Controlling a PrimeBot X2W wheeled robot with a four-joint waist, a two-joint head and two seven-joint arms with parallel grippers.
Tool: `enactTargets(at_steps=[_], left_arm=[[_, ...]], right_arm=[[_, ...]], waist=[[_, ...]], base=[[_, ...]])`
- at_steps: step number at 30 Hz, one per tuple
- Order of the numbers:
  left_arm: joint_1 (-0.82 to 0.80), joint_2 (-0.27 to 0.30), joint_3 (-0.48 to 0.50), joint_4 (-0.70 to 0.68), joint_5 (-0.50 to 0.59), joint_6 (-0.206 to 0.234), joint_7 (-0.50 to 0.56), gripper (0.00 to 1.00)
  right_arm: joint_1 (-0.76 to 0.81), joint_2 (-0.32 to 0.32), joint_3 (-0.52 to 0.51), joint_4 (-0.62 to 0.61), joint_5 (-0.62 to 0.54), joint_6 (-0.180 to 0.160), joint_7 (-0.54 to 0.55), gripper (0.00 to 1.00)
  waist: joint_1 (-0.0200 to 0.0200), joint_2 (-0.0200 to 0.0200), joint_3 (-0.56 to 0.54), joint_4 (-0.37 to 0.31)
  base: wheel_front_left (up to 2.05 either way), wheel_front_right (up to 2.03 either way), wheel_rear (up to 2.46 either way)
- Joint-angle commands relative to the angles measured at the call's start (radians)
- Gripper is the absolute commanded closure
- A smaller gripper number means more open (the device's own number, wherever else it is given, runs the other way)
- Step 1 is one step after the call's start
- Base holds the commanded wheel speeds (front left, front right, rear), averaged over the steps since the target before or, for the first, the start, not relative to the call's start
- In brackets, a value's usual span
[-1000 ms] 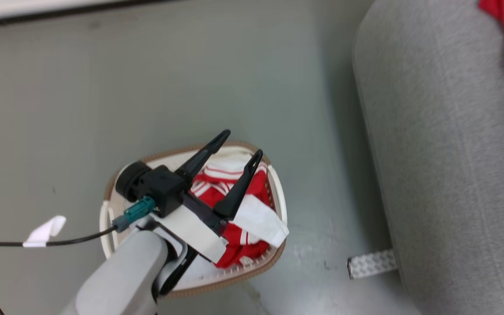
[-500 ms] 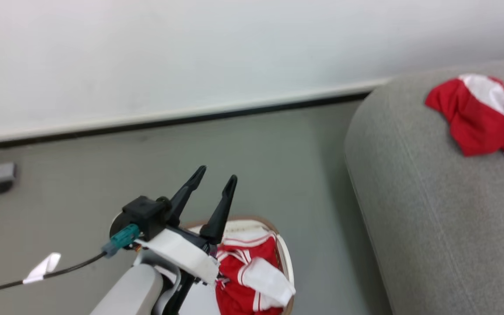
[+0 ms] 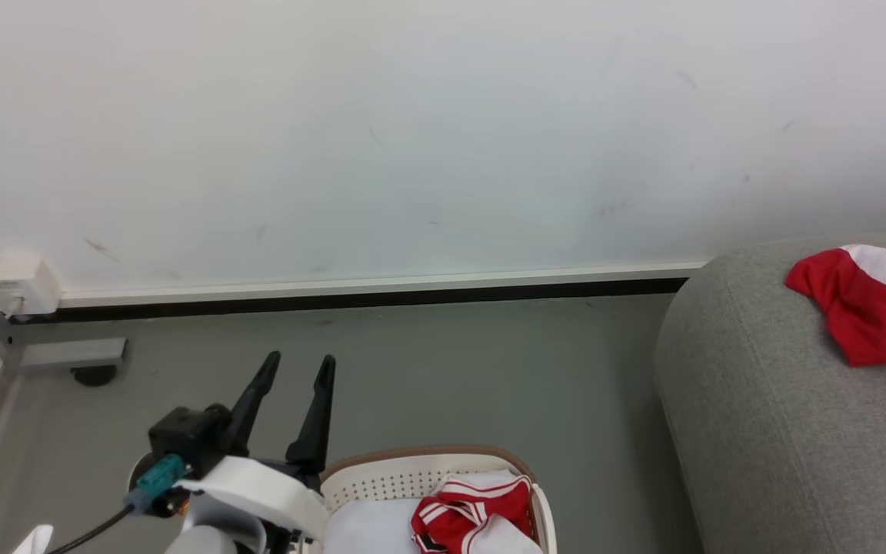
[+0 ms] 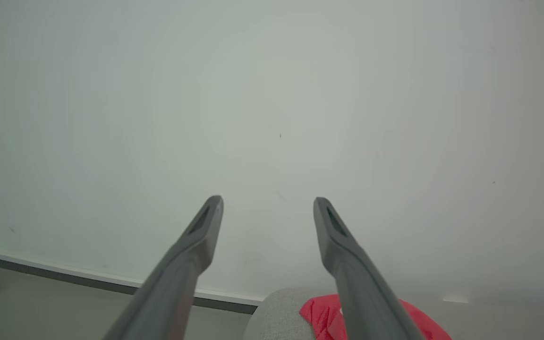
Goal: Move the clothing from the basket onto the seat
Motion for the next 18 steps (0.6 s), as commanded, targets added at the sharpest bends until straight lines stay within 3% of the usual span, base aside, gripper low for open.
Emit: enactTargets(at_steps=[1,6,10,14,18], left_arm=[[0.025,0.002,0.017,0.005,0.013,0.004,0.000,0.00],[0.063,-0.002,0.066,-0.003,0.090,0.015,0.000,0.00],[0.106,-0.038,0.137,-0.042,0.137,0.023,0.000,0.00],[0.162,-0.079,0.209,-0.087,0.188,0.007,0.000,0.00],[0.207,-0.111,0.261,-0.090,0.228,-0.015,0.000,0.00]], right_arm=[[0.078,0.040,-0.055,-0.042,-0.030,-0.003,-0.014,0.00],[0.277,0.193,-0.218,-0.185,-0.167,-0.003,-0.022,0.00],[0.412,0.323,-0.301,-0.281,-0.294,-0.003,-0.022,0.00],[0.504,0.431,-0.339,-0.333,-0.383,-0.002,-0.022,0.00],[0.539,0.488,-0.348,-0.348,-0.428,-0.002,-0.023,0.00]], waist=[[0.0004,0.0000,-0.008,0.017],[0.0004,0.0000,-0.005,0.033],[0.0004,0.0000,0.001,0.037],[0.0004,0.0000,0.007,0.031],[0.0004,0.0000,0.013,0.021]], base=[[0.00,0.00,0.00],[0.00,0.00,0.00],[0.00,0.00,0.00],[0.00,0.00,0.00],[0.00,0.00,0.00]])
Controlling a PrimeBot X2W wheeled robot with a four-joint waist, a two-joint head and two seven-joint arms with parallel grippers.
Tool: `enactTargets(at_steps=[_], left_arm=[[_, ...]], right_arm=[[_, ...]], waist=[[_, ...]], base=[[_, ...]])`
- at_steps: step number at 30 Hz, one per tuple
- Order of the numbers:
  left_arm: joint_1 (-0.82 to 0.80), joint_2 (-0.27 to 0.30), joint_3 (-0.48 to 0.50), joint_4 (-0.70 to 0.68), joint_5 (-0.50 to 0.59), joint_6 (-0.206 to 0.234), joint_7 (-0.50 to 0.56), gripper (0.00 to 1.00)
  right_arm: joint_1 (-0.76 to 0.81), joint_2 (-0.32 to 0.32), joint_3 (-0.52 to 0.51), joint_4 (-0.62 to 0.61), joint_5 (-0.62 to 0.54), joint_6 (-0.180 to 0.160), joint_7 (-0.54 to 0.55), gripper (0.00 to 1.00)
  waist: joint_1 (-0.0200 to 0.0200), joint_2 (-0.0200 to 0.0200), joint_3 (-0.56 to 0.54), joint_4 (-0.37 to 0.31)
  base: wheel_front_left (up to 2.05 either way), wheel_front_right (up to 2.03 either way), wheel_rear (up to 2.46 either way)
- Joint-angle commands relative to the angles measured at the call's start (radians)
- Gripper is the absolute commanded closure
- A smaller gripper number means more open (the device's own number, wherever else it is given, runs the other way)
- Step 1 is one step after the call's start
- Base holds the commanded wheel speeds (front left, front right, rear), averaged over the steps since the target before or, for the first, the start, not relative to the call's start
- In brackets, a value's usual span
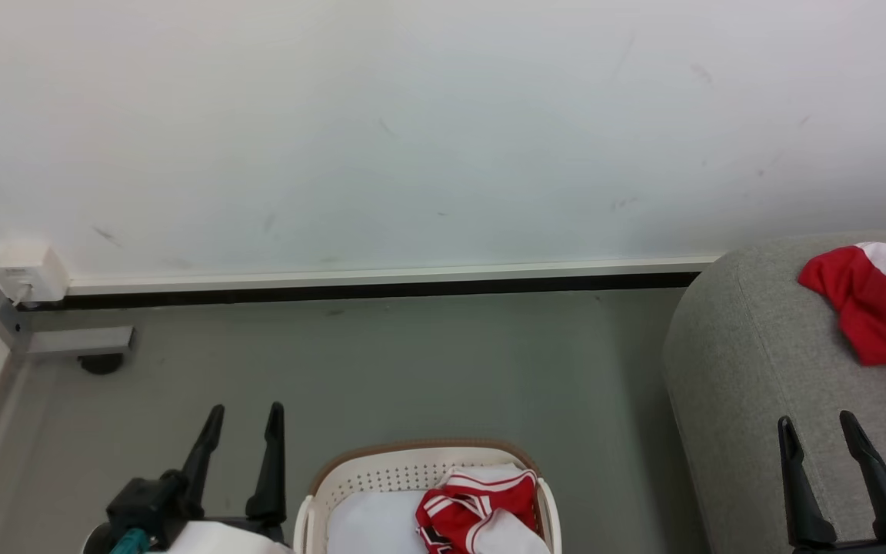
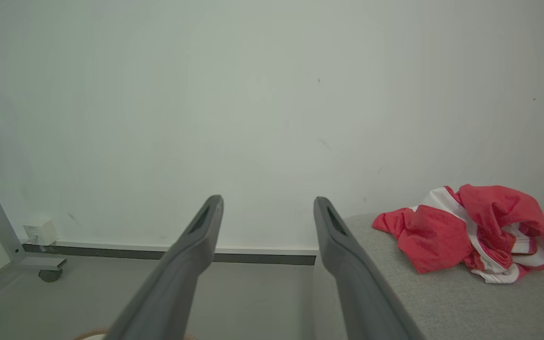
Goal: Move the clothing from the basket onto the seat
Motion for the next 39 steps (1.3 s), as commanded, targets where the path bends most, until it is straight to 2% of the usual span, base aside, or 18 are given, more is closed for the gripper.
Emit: enactTargets(at_steps=[1,4,16,39], left_arm=[[0.020,-0.010,0.018,0.005,0.025,-0.015,0.000,0.00],[0.031,-0.026,0.035,0.016,0.048,-0.036,0.000,0.00],[0.014,-0.053,0.072,0.033,0.091,-0.074,0.000,0.00],[-0.001,-0.057,0.065,0.046,0.074,-0.086,0.000,0.00]], right_arm=[[0.011,0.015,-0.003,-0.005,-0.011,-0.002,-0.003,0.00],[0.001,0.029,0.010,0.010,-0.019,-0.002,-0.003,0.00],[-0.029,0.040,0.009,0.025,-0.018,-0.002,-0.003,0.00],[-0.035,0.044,0.018,0.036,-0.003,-0.002,-0.003,0.00]], waist=[[0.0001,0.0000,0.003,-0.005],[0.0001,0.0000,0.006,-0.009],[0.0001,0.0000,0.009,-0.006],[0.0001,0.0000,0.009,-0.022]], base=[[0.00,0.00,0.00],[0.00,0.00,0.00],[0.00,0.00,0.00],[0.00,0.00,0.00]])
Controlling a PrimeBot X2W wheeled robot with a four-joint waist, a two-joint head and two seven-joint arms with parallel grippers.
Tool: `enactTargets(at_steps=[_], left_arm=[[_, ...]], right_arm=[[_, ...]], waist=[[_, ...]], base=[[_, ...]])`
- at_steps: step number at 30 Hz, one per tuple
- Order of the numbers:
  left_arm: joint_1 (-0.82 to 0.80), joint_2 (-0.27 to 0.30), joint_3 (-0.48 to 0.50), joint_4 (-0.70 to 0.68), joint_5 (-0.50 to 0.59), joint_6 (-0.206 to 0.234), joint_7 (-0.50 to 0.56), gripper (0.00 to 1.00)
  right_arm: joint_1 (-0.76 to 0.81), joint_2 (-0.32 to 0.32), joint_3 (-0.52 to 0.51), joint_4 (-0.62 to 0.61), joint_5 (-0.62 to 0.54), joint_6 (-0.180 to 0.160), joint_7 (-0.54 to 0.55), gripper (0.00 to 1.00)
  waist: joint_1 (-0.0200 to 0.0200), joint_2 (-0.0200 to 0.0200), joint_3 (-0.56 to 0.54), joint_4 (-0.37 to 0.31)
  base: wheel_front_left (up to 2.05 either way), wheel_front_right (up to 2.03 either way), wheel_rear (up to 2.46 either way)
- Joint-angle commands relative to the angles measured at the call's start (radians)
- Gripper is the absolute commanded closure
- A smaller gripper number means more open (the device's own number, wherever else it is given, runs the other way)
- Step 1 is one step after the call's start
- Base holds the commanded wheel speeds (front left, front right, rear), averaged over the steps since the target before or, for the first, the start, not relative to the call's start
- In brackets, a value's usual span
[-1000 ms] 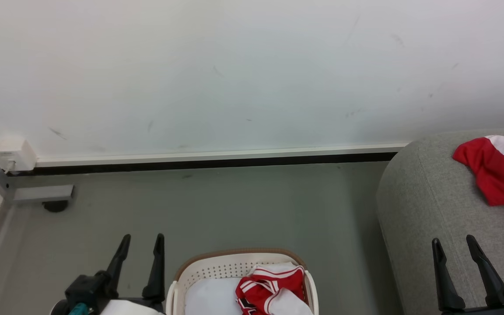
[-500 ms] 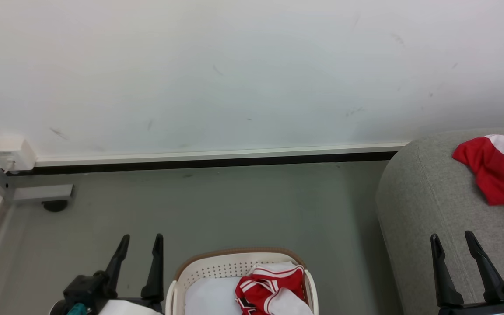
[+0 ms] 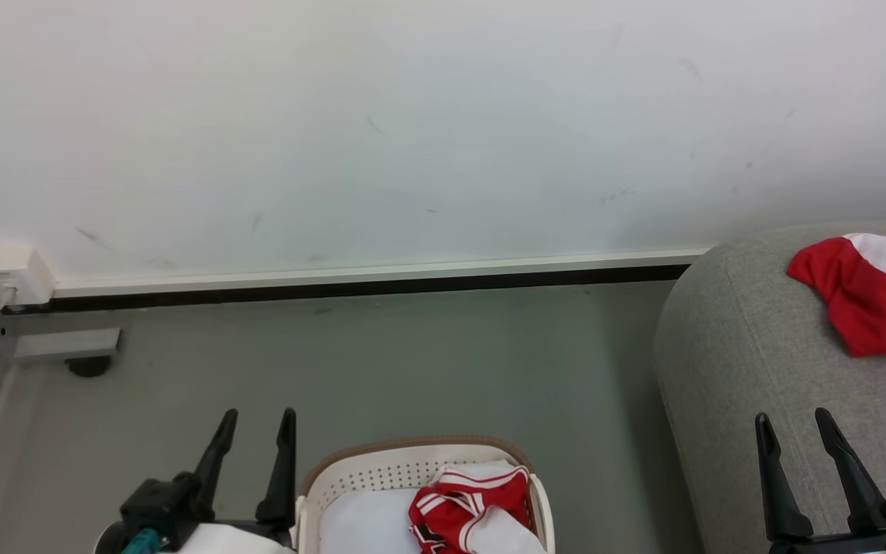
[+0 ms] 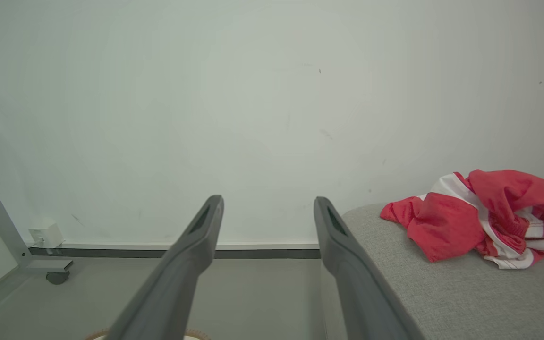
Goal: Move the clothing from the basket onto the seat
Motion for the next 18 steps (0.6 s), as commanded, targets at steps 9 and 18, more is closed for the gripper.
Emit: enactTargets(at_steps=[9,18], left_arm=[[-0.023,0.002,-0.006,0.012,0.015,-0.005,0.000,0.00],[-0.074,0.006,-0.021,0.058,0.035,-0.018,-0.001,0.00]], right_arm=[[-0.023,0.001,-0.002,-0.008,-0.002,-0.002,-0.003,0.00],[-0.060,0.016,-0.007,-0.023,-0.011,-0.002,-0.003,0.00]], waist=[[-0.0001,-0.0001,0.032,-0.032],[-0.0001,-0.0001,0.116,-0.106]], base=[[0.00,0.00,0.00],[0.00,0.00,0.00]])
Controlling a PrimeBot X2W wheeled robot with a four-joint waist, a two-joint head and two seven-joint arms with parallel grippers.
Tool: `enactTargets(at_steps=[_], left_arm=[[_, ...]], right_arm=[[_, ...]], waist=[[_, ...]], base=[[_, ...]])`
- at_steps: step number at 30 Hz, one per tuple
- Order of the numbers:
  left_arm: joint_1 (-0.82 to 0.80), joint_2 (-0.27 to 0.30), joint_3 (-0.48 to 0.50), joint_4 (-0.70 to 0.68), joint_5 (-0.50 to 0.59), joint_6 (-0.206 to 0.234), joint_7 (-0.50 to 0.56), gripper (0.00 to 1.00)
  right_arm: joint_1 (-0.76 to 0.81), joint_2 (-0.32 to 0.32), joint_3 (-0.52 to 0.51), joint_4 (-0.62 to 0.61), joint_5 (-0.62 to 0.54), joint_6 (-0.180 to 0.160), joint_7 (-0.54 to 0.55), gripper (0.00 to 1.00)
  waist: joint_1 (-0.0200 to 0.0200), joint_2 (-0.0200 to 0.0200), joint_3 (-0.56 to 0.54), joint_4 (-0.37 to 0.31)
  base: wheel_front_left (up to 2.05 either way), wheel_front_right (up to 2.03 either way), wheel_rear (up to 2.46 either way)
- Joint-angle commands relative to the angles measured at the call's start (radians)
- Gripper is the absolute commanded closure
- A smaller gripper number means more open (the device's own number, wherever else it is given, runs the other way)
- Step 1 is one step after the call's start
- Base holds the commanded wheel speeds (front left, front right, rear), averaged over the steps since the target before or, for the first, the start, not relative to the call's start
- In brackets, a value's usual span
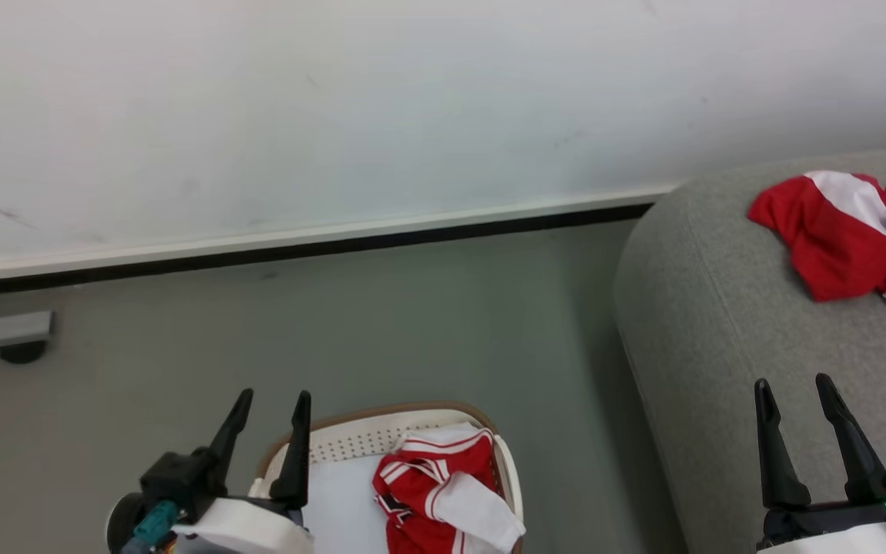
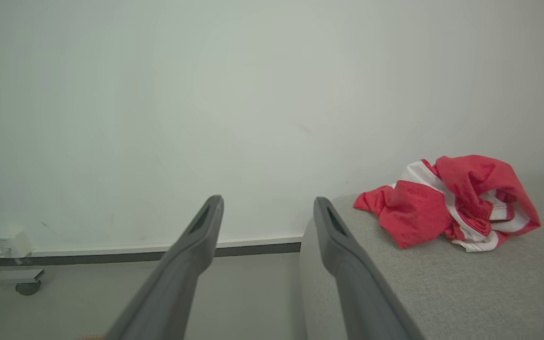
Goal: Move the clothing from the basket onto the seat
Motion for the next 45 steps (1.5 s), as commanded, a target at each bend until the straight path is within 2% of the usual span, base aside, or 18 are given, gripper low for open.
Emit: enactTargets(at_steps=[1,11,23,35,41,45], left_arm=[[-0.020,0.011,-0.003,0.011,0.011,-0.004,-0.001,0.00],[-0.130,0.070,-0.081,0.137,0.000,-0.007,-0.001,0.00],[-0.348,0.177,-0.272,0.456,-0.088,-0.005,-0.001,0.00],[-0.526,0.249,-0.542,0.686,-0.218,-0.006,0.009,0.00],[-0.601,0.297,-0.697,0.742,-0.282,-0.006,0.054,0.00],[-0.640,0.324,-0.768,0.767,-0.275,-0.006,0.063,0.00]], right_arm=[[-0.017,0.002,-0.003,-0.006,-0.010,-0.002,-0.003,0.00],[-0.078,0.030,-0.001,-0.037,-0.024,-0.002,-0.001,0.00],[-0.155,0.052,-0.013,-0.103,-0.029,-0.002,-0.001,0.00],[-0.229,0.053,0.013,-0.159,0.044,-0.002,-0.001,0.00],[-0.261,0.053,0.036,-0.180,0.072,-0.002,-0.001,0.00],[-0.272,0.053,0.044,-0.185,0.086,-0.002,-0.001,0.00]], waist=[[-0.0001,0.0000,0.038,-0.036],[-0.0001,0.0000,0.178,-0.134],[-0.0001,0.0000,0.355,-0.214],[-0.0001,0.0000,0.532,-0.281],[-0.0001,0.0000,0.608,-0.313],[-0.0001,0.0000,0.638,-0.325]], base=[[0.00,0.00,0.00],[0.00,0.00,0.00],[0.00,0.00,0.00],[0.00,0.00,0.00],[0.00,0.00,0.00],[0.00,0.00,0.00]])
